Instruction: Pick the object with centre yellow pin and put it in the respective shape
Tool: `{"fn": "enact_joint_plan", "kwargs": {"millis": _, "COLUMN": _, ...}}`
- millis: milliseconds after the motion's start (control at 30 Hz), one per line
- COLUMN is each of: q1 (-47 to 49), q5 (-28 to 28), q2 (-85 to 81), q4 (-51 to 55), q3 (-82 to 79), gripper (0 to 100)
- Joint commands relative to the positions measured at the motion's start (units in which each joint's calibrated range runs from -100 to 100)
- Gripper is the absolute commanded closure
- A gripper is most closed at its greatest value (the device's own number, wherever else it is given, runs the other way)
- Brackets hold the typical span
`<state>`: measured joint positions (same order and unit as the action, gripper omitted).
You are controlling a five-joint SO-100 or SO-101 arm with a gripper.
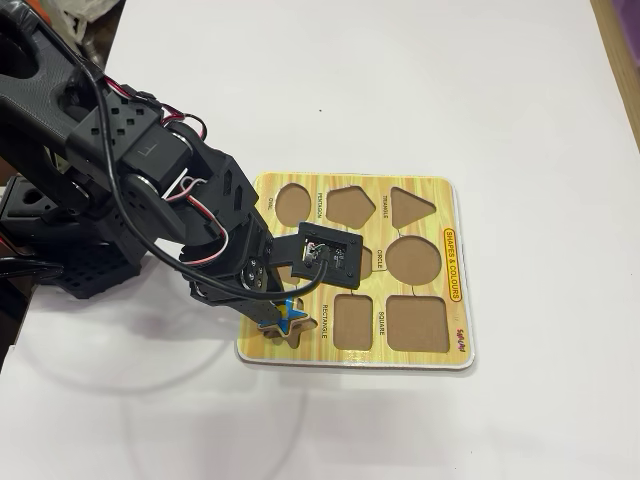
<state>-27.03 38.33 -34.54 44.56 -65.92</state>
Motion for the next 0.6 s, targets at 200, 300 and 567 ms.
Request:
{"fn": "enact_joint_plan", "kwargs": {"millis": 200, "q1": 0.18, "q5": 0.01, "q2": -0.53, "q4": -1.00, "q3": 0.54, "gripper": 97}}
{"fn": "enact_joint_plan", "kwargs": {"millis": 300, "q1": 0.28, "q5": 0.01, "q2": 1.06, "q4": -2.90, "q3": 0.54, "gripper": 97}}
{"fn": "enact_joint_plan", "kwargs": {"millis": 567, "q1": 0.28, "q5": 0.01, "q2": 3.66, "q4": -3.68, "q3": 1.35, "gripper": 97}}
